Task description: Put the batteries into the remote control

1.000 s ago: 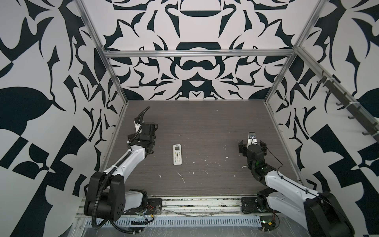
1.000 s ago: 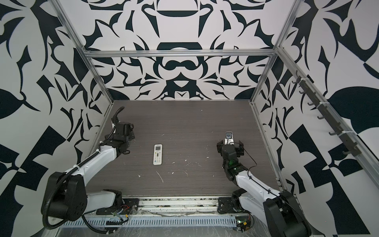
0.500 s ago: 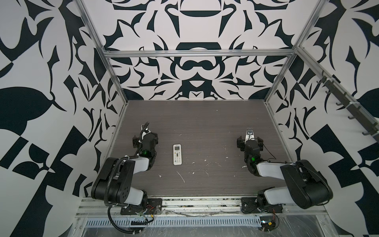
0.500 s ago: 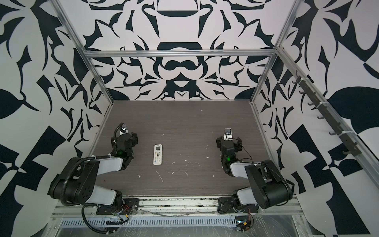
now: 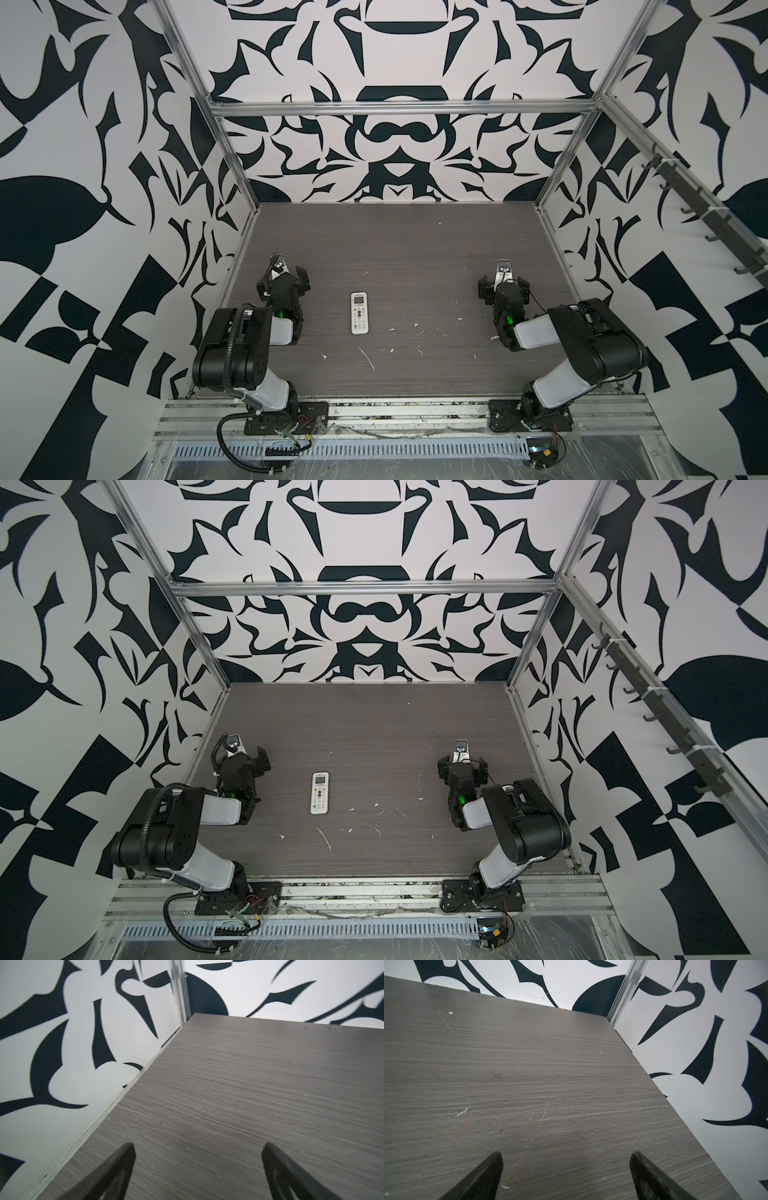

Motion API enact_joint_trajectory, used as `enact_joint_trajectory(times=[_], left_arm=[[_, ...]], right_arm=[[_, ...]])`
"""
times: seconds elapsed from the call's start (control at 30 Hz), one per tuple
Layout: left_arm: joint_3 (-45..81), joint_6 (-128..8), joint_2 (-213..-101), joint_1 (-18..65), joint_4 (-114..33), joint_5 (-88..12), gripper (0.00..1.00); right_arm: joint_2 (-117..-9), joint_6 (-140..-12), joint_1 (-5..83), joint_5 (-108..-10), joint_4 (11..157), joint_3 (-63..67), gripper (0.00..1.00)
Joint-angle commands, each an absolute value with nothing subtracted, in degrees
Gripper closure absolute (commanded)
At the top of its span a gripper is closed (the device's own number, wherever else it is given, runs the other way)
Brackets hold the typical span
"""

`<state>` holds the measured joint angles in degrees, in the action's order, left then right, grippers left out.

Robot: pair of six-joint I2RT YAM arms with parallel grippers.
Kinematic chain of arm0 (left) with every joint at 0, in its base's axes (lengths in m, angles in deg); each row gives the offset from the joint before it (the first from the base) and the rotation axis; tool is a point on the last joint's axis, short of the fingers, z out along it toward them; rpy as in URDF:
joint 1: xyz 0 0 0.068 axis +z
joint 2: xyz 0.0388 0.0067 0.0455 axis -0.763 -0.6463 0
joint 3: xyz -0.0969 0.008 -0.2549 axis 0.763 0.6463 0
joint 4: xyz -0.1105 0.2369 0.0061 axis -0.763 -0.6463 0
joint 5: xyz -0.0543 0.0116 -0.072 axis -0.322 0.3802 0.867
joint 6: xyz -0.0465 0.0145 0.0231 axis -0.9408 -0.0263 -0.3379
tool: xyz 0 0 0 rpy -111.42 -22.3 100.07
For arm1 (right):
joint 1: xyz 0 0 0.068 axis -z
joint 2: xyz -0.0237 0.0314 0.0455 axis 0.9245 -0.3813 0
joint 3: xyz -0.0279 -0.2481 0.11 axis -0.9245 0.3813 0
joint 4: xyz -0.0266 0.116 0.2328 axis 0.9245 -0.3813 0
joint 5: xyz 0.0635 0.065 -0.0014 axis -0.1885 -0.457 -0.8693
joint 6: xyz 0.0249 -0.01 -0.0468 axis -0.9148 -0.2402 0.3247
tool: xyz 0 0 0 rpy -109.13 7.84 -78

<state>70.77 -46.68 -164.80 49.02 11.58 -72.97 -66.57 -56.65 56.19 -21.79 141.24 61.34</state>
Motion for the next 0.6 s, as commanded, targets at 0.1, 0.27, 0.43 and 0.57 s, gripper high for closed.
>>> enact_joint_trajectory(times=[0.1, 0.27, 0.43, 0.57], left_arm=[[70.8, -48.3, -165.8, 49.3, 15.3, -69.8, 0.01], [70.4, -49.0, -165.0, 49.3, 13.5, -69.6, 0.01], [70.1, -48.9, -165.1, 49.2, 12.6, -69.1, 0.01], [70.0, -48.9, -165.0, 49.3, 12.6, -68.9, 0.01]], right_arm=[[-65.3, -60.3, 58.8, -23.2, 138.5, 58.6, 0.01], [-65.2, -60.3, 58.9, -23.1, 138.5, 58.6, 0.01], [-65.1, -60.3, 58.8, -23.1, 138.6, 58.6, 0.01], [-65.0, -60.2, 58.8, -23.1, 138.8, 58.8, 0.01]])
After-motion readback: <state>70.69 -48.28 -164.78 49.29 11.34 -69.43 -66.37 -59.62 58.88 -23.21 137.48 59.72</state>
